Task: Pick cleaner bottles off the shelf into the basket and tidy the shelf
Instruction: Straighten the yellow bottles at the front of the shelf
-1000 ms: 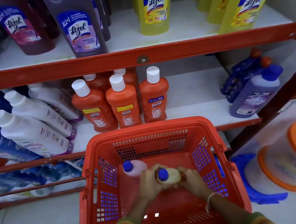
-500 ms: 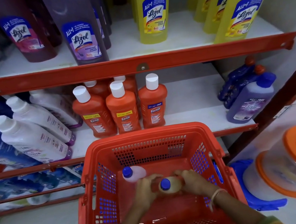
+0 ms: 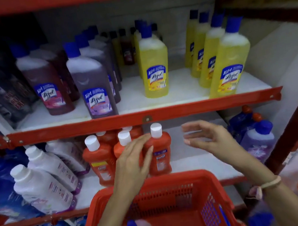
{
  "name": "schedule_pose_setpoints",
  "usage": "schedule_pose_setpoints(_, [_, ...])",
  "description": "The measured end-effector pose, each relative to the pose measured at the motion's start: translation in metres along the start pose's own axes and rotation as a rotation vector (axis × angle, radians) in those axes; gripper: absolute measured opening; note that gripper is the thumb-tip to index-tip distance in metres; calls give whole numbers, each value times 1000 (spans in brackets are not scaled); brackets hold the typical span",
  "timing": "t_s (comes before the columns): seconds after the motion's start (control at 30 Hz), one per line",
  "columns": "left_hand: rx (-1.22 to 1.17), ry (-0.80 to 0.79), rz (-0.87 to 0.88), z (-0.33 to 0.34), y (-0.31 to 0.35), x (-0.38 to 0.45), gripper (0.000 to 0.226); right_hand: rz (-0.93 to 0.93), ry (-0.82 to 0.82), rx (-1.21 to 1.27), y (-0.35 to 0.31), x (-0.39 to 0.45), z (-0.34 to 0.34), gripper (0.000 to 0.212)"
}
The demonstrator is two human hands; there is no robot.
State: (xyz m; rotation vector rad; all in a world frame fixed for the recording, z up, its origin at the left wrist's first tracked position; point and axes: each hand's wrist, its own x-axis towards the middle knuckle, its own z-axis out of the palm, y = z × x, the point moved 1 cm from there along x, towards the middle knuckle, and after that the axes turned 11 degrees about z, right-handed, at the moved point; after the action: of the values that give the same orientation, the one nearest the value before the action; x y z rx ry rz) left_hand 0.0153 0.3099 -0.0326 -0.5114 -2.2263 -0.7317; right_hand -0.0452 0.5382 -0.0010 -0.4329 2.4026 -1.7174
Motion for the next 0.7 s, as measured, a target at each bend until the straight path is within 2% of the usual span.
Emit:
schedule_pose_setpoints(0.13, [78, 126, 104, 0, -1, 61, 29, -138, 254, 197, -26, 26, -28, 27])
schedule_pose_setpoints(0.23, [147, 171, 99, 4, -13, 91, 30, -185, 479, 204, -36, 42, -46, 27])
schedule_pose_setpoints(0.37, [277, 46, 35, 20, -37, 109, 44, -203, 803, 144, -39, 64, -73, 43])
schedule_pose_setpoints(0.43, [320, -35, -5, 28, -47, 109, 52, -204, 888, 90, -36, 77, -86, 55])
schedule_pose_setpoints(0.57, [423, -136, -95, 36, -70, 92, 72, -176, 919, -70, -23, 98, -108, 86])
schedule_pose_setpoints(0.63, [453, -187, -96, 37, -75, 83, 65, -123, 783, 29, -21, 104, -119, 92])
schedule_pose_setpoints(0.7, [459, -192, -82, 37, -76, 79, 56, -14, 597, 151, -19, 108, -128, 88])
